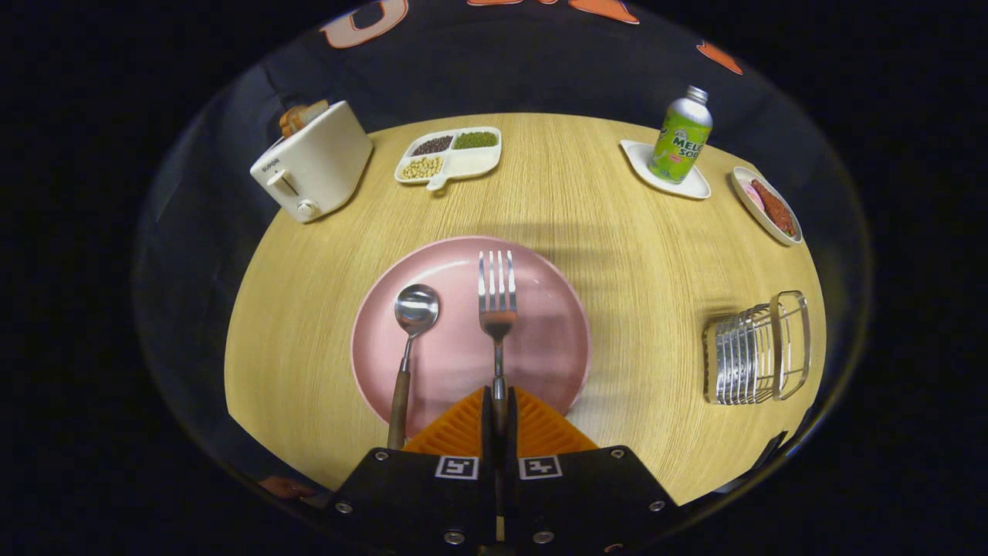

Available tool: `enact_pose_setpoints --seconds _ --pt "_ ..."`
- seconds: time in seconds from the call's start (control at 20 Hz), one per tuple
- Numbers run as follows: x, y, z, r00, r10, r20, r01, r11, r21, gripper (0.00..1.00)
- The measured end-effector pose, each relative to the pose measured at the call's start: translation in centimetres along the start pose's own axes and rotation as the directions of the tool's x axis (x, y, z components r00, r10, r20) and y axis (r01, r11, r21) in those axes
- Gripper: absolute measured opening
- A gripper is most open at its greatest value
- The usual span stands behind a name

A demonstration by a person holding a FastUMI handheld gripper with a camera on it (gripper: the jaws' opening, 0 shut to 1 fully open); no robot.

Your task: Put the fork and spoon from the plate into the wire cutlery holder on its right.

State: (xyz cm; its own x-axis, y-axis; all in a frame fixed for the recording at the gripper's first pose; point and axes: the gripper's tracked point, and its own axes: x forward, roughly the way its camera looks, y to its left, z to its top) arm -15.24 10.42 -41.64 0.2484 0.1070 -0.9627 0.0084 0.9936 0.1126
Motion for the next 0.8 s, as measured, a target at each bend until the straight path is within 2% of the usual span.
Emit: enact_pose_setpoints --seconds 0.4,0.8 --pt "-6.0 -5.0 4.2 0.986 -0.019 0.167 0.007 0.997 0.071 0.05" --pt "-11.6 -12.5 6.2 0.958 -0.105 0.268 0.087 0.993 0.076 0.05"
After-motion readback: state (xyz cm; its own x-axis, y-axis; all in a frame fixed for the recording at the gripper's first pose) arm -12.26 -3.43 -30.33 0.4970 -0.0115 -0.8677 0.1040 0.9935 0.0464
